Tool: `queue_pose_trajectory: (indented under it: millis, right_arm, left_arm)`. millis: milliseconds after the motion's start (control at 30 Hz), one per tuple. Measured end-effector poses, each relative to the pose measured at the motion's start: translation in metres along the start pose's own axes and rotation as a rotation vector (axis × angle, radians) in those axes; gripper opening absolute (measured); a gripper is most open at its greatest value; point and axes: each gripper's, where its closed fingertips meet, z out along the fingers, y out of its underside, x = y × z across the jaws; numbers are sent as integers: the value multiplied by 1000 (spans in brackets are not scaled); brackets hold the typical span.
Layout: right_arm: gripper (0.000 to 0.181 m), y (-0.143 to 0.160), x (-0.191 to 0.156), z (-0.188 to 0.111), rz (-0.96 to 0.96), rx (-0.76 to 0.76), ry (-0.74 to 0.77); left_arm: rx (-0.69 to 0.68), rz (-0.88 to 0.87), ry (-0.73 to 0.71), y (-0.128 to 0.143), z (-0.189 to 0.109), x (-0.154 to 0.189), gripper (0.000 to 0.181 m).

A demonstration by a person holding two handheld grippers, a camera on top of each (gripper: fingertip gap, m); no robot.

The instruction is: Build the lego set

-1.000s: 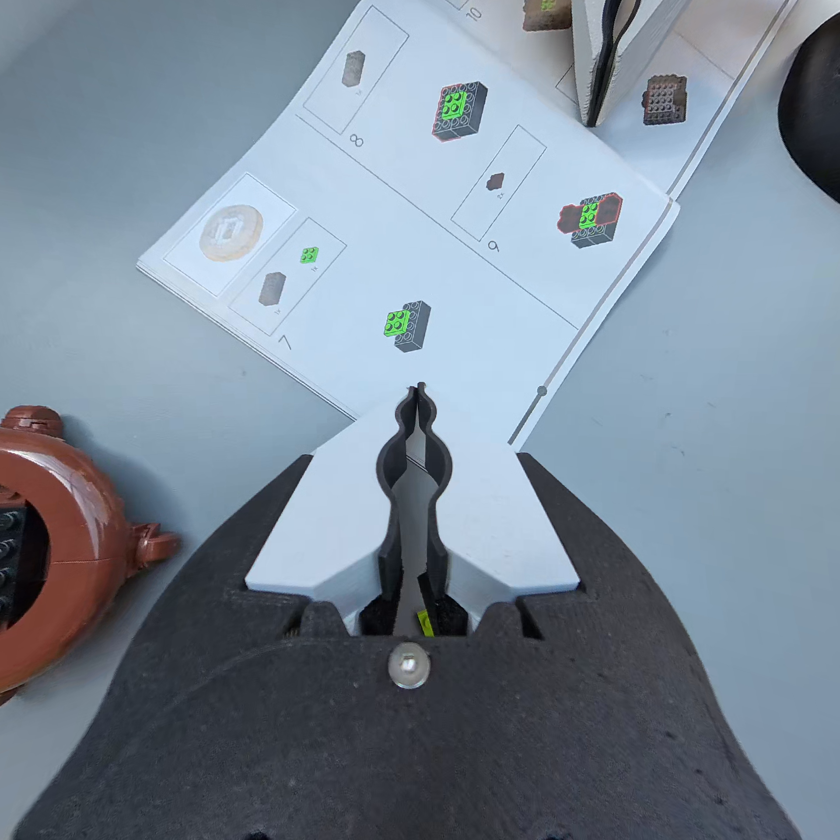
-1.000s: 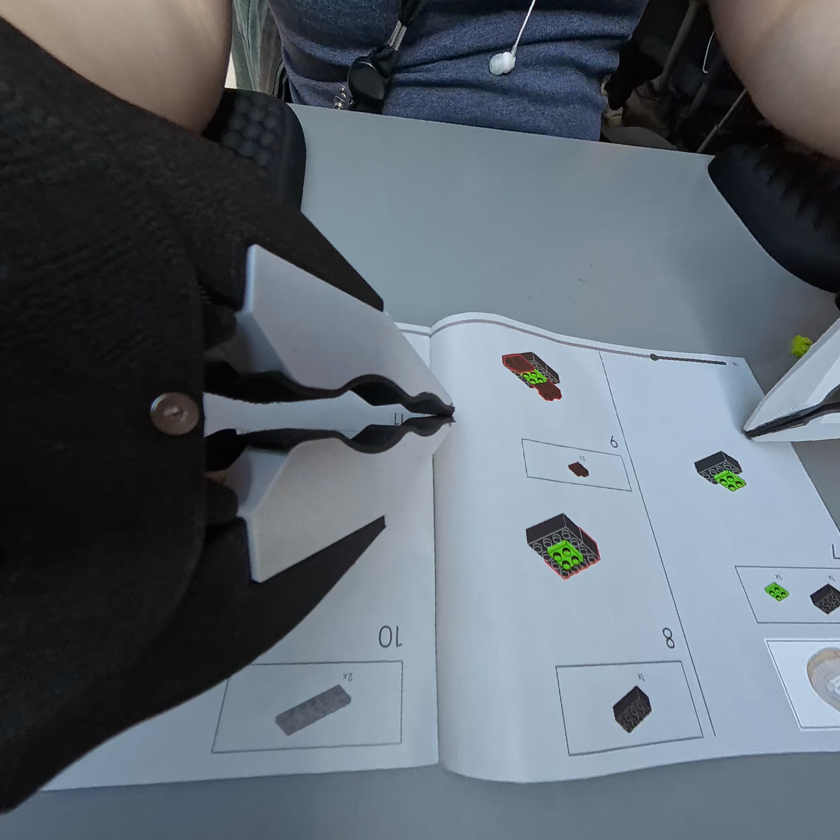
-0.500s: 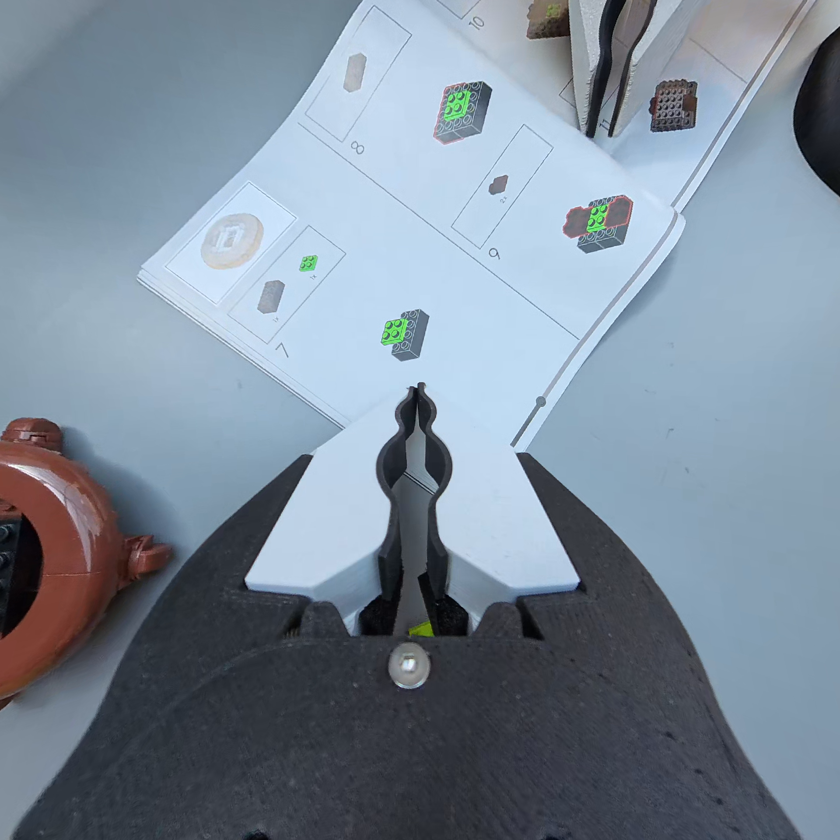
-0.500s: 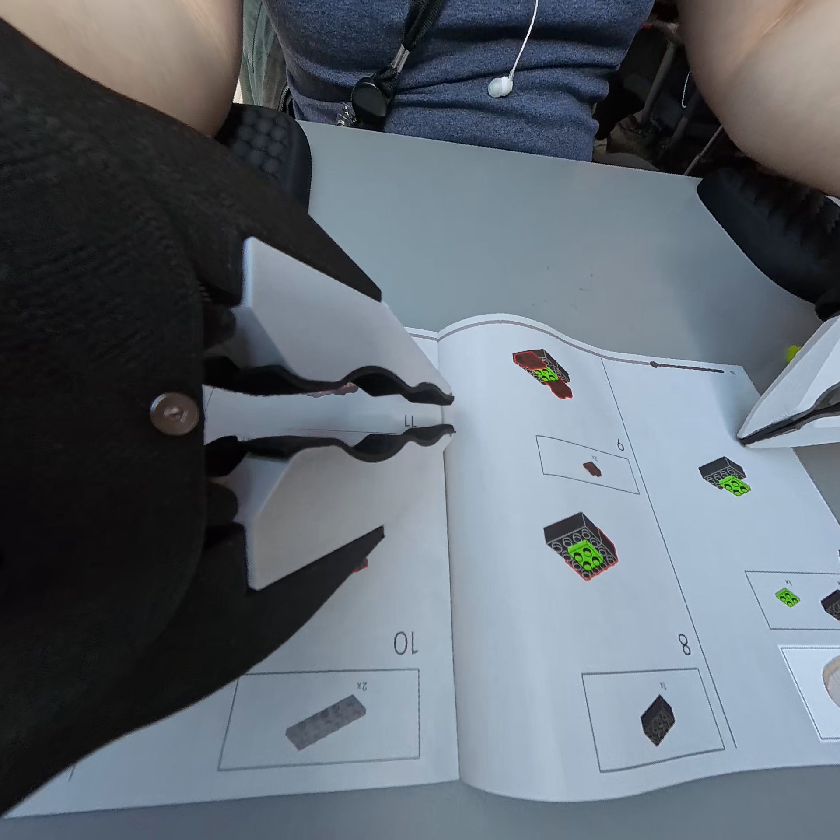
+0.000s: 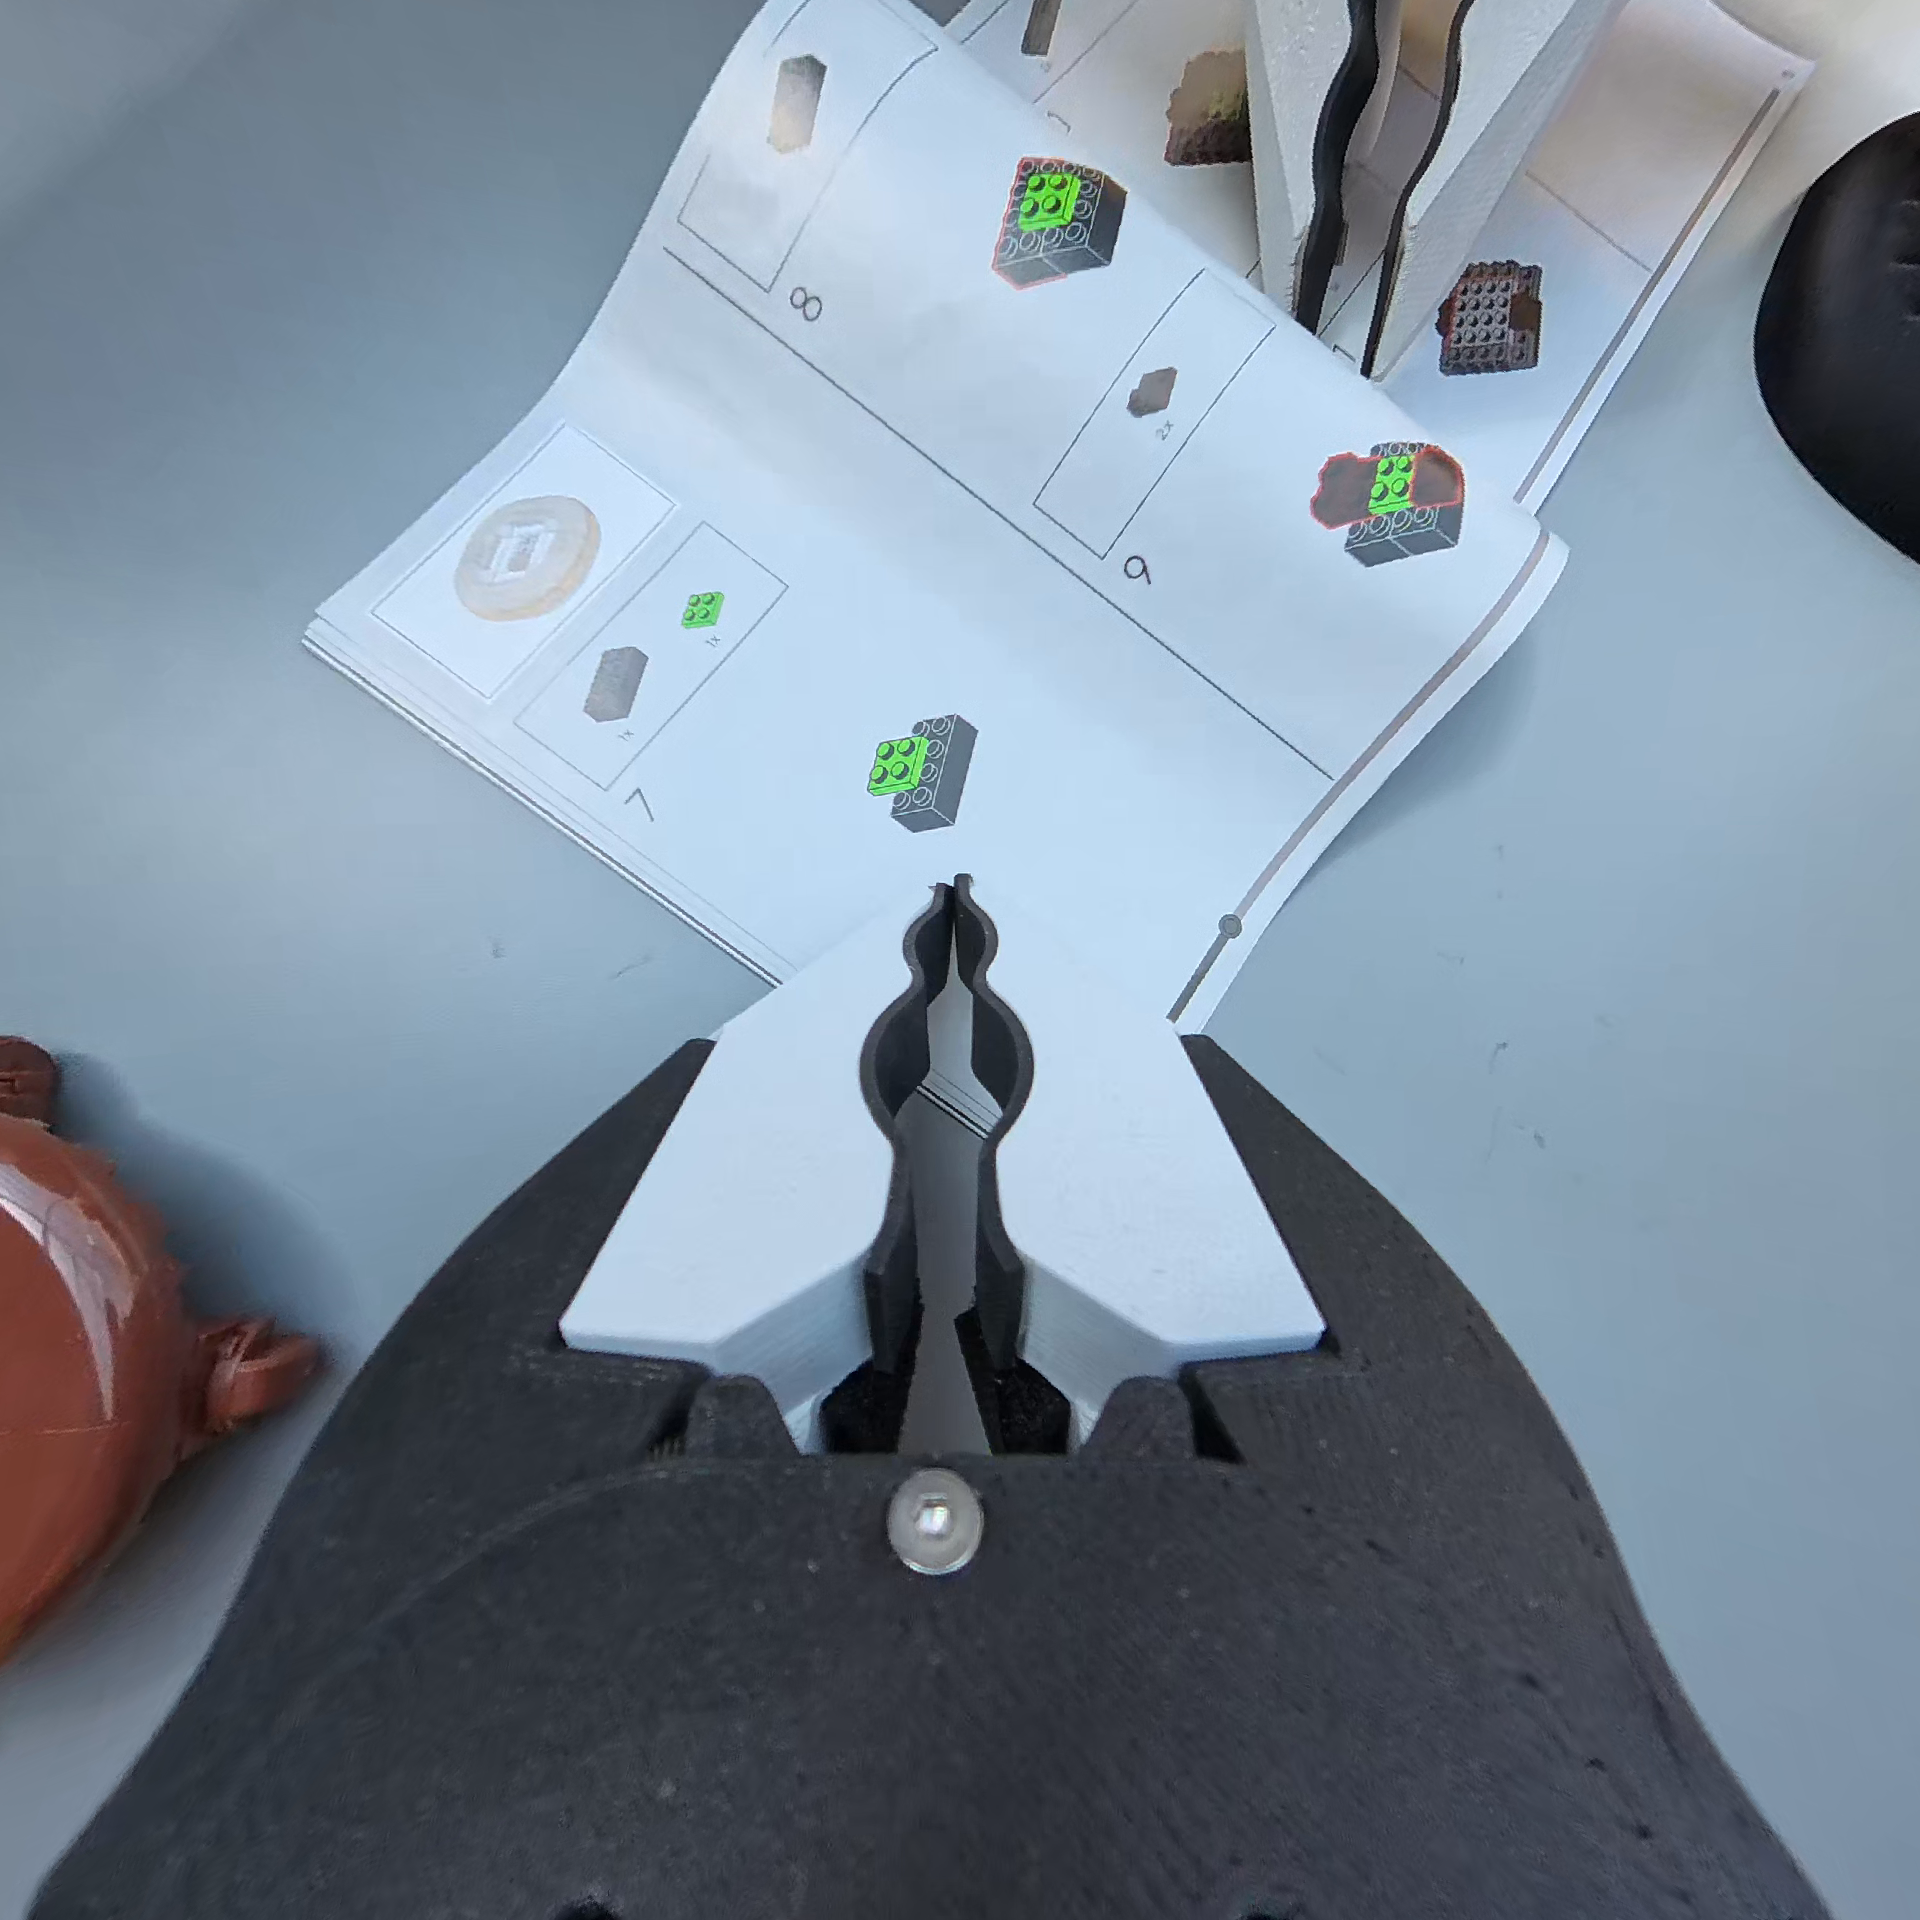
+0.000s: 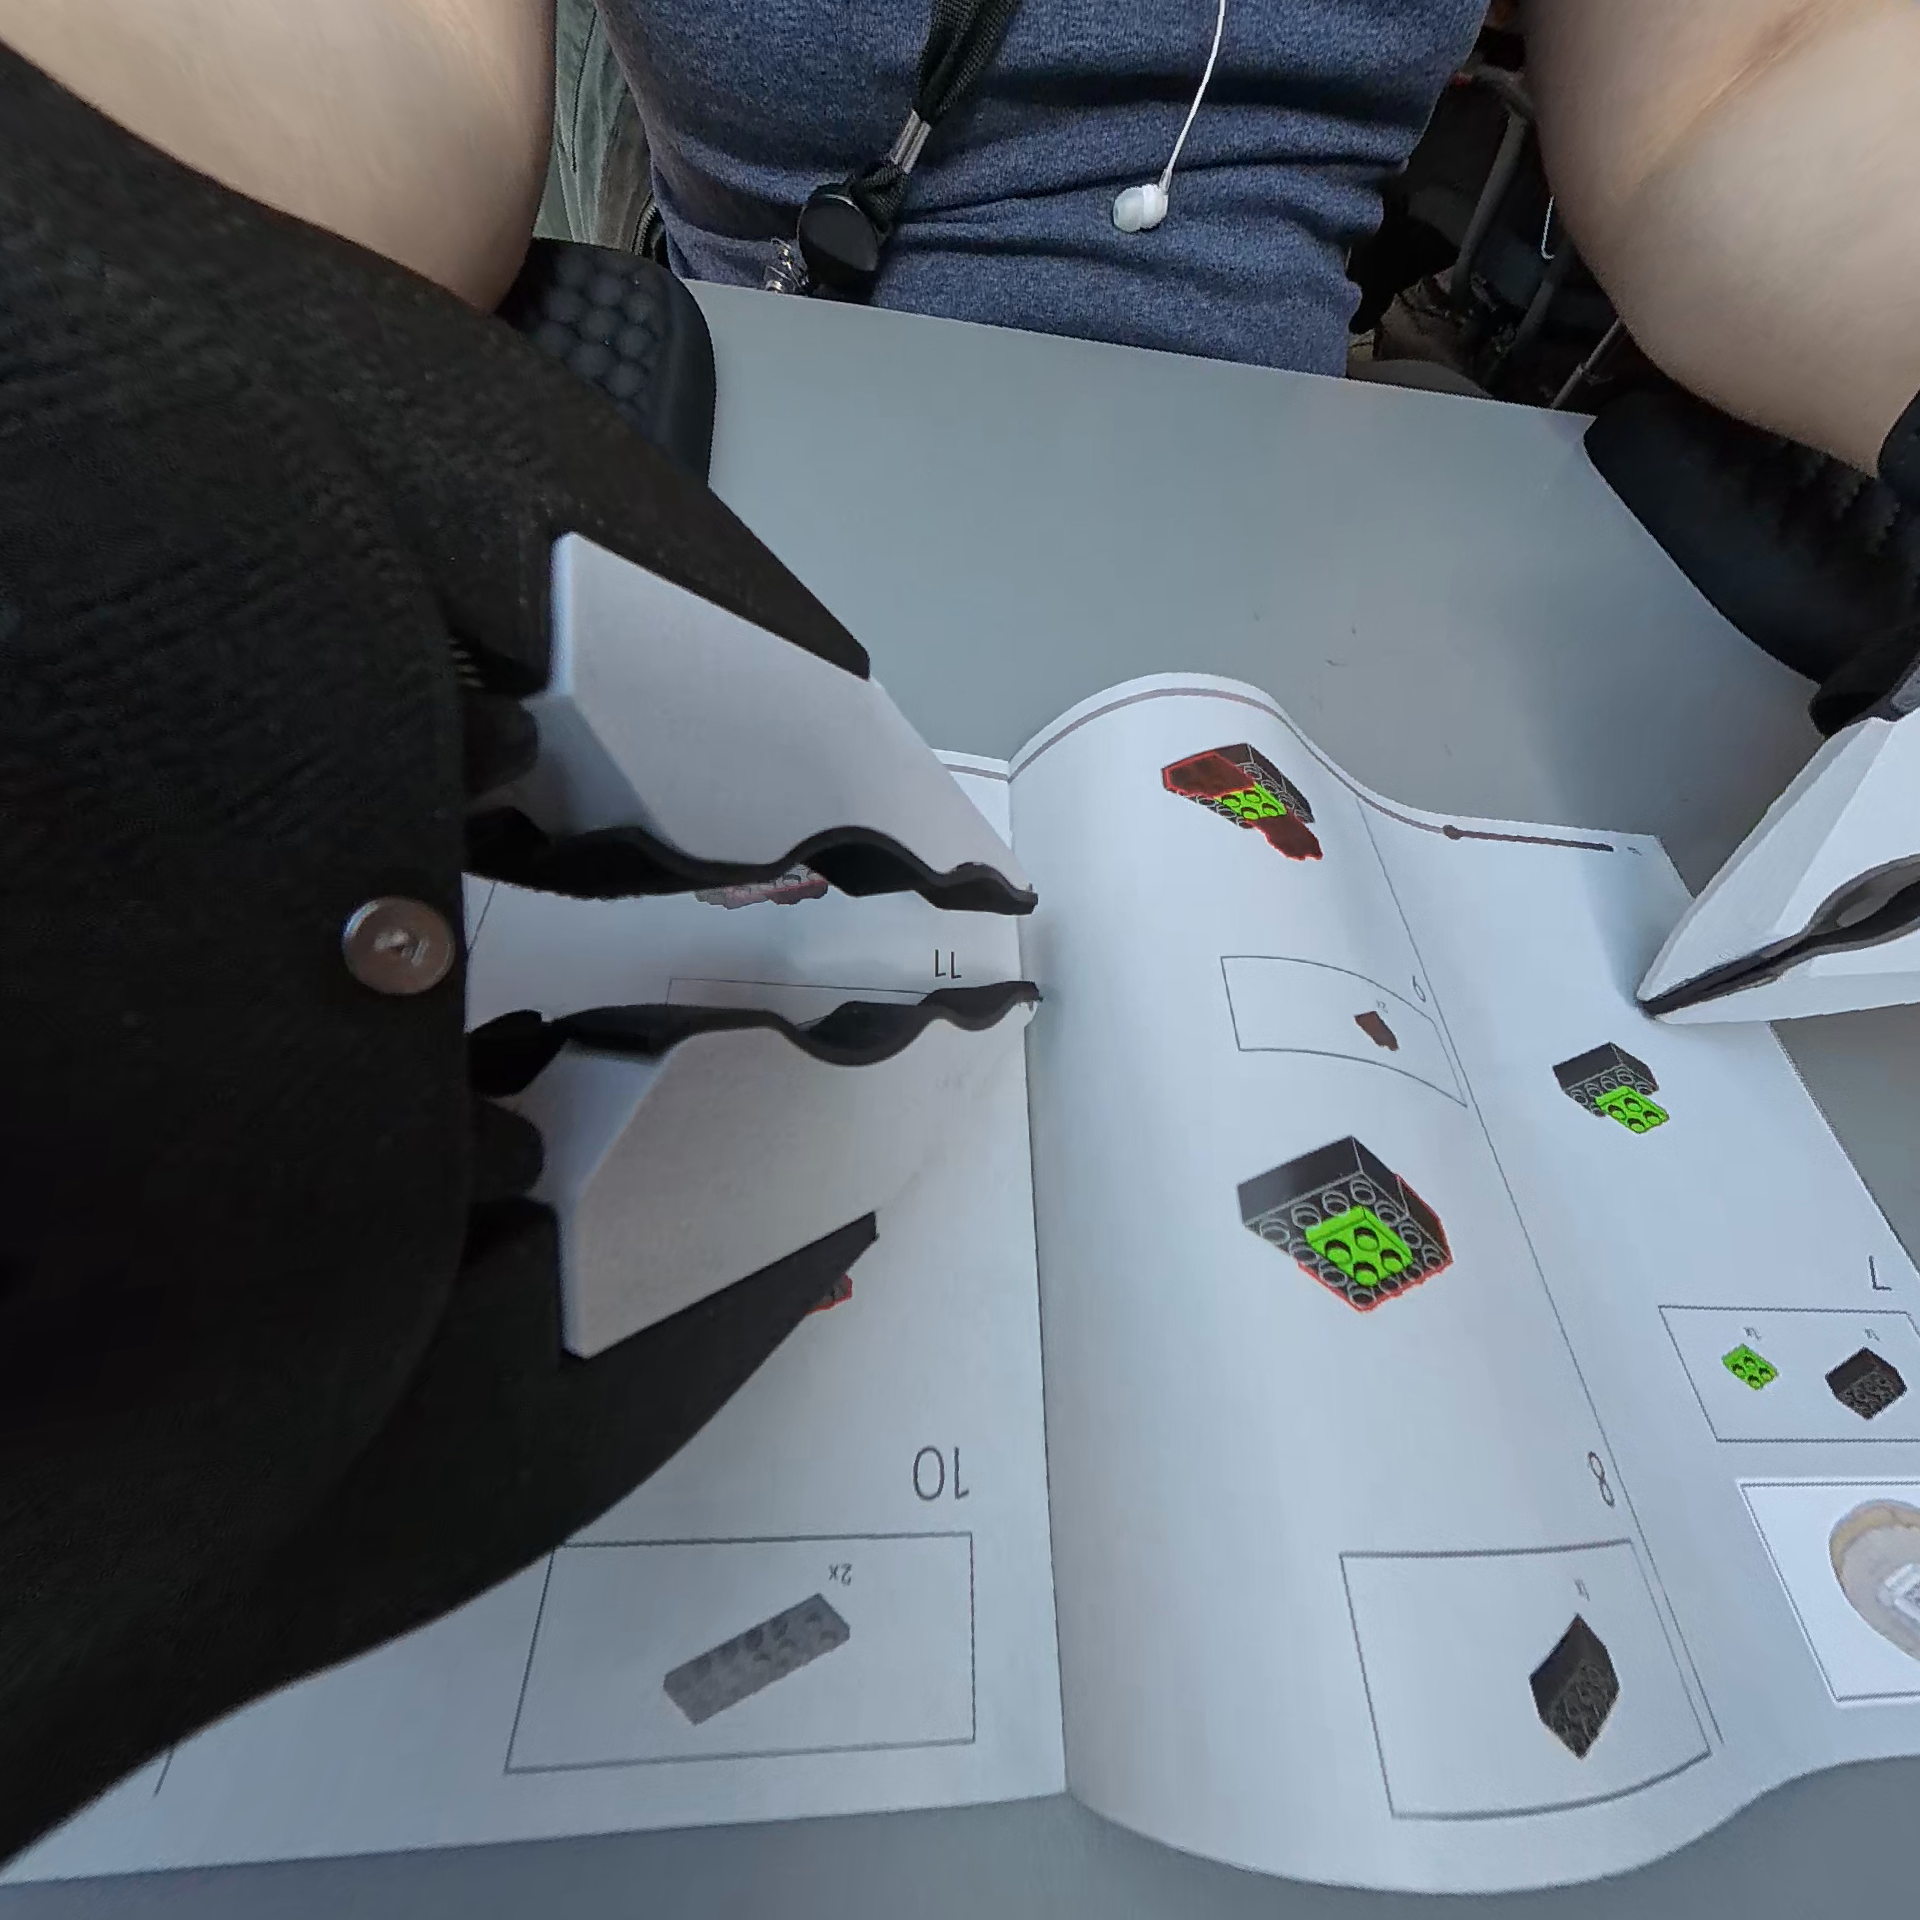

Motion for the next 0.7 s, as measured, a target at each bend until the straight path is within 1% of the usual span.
queue_pose_trajectory:
  millis: [33, 167, 233, 267, 333, 400, 433, 500, 533, 600, 633, 700]
  right_arm:
    - [14, 0, 0, 0, 0, -1, 1]
    - [20, -1, 0, -1, 1, -17, 22]
    - [33, -3, 4, -8, -6, -46, 104]
    - [34, -7, 6, -14, -30, -56, 170]
    - [36, -24, 0, -26, -106, -43, 271]
    - [39, -54, -14, -33, -229, 11, 373]
    - [40, -70, -24, -32, -303, 42, 408]
    - [40, -95, -47, -14, -437, 68, 442]
    - [43, -101, -54, 0, -491, 62, 468]
    - [45, -95, -62, 34, -571, 9, 509]
    - [45, -90, -58, 47, -605, -14, 566]
    - [44, -78, -44, 63, -659, -69, 683]
  left_arm:
    - [-1, 2, 0, 0, 0, 0, 0]
    - [-3, 8, -2, -1, 1, 1, 0]
    - [-1, 4, 0, -2, 2, 1, 0]
    - [3, 1, 3, -2, 2, 1, 0]
    - [10, -9, 11, -2, 2, 1, 0]
    - [17, -19, 19, -3, 2, 1, 0]
    - [21, -24, 22, -3, 2, 1, 0]
    - [30, -30, 28, -3, 2, 1, 0]
    - [34, -32, 31, -3, 2, 1, 0]
    - [41, -40, 37, -3, 2, 1, 0]
    - [43, -42, 40, -3, 2, 1, 0]
    - [49, -42, 44, -3, 2, 1, 0]
